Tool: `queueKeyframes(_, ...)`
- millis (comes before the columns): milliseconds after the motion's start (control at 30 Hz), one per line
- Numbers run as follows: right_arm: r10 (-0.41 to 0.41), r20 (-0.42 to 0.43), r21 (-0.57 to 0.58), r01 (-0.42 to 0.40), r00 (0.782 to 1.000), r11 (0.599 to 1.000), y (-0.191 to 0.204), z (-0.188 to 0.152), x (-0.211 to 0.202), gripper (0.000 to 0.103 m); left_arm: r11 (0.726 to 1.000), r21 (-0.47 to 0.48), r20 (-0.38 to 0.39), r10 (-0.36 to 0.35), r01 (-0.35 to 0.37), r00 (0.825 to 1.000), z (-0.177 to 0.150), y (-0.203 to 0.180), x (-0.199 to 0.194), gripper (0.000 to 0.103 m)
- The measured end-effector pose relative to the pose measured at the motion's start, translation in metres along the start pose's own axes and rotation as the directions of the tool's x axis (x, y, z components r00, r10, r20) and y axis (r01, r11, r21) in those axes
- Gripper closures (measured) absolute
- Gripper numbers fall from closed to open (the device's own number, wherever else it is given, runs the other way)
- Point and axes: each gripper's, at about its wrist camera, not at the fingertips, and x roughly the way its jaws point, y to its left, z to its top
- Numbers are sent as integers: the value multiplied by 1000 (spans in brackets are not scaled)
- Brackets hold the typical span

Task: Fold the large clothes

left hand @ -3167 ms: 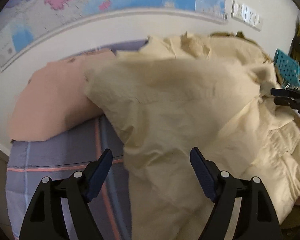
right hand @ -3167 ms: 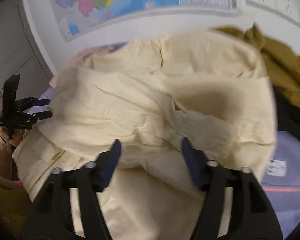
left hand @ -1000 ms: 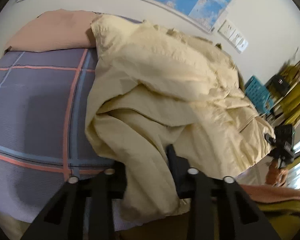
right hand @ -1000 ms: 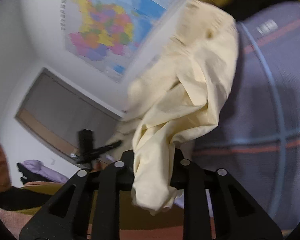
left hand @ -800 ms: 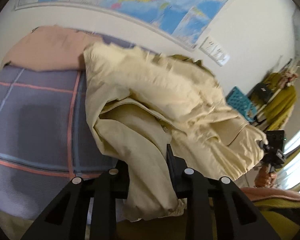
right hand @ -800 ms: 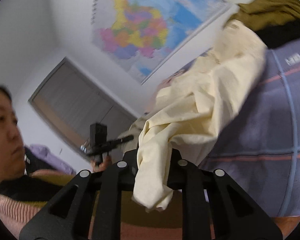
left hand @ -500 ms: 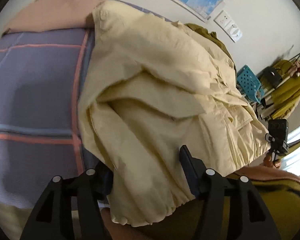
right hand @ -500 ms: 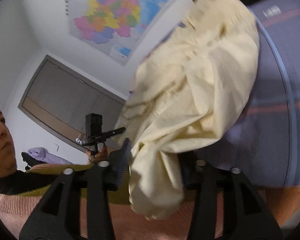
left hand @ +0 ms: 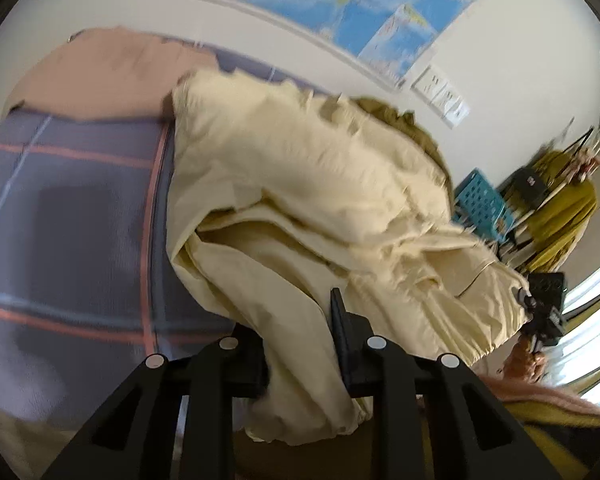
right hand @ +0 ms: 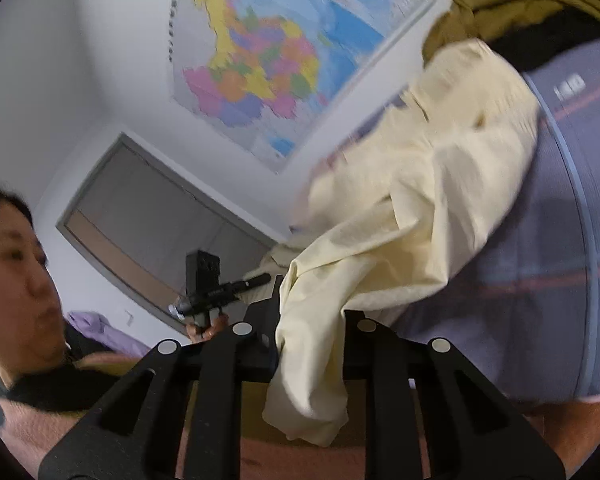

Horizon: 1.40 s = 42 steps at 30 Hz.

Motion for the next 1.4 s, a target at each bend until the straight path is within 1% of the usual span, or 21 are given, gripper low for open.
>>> queueKeyframes(100,22,50,-4,-22,999,1000,5,20,1,86,1000,-8,31,-14,14,999,16,2,-11,79)
queueKeyframes(233,33,102,3,-33,994,999,5,44,-2,86,1000,-6,60,-13,13,998,37,2,-20,79)
queueKeyframes(400,14,132,9,-15,991,1000,6,64,0,86,1000,15,65,-3,2,998,59,-9,-20,79)
queueKeyframes(567,18,153,7,-19,988,1000,6,84,5,86,999,40,61,22,-25,998,75,-15,-18,79)
queueKeyframes(667,19,175,8,-21,984,1000,5,97,6,86,998,43,74,41,-44,996,85,-16,-20,79)
queueKeyframes(1067,-29,177,20,26,984,999,-4,151,25,86,992,74,78,99,-104,992,139,-23,-13,80)
queueKeyframes(1400,-92,183,77,79,979,994,-29,193,41,86,983,97,58,154,-159,986,189,-25,6,80)
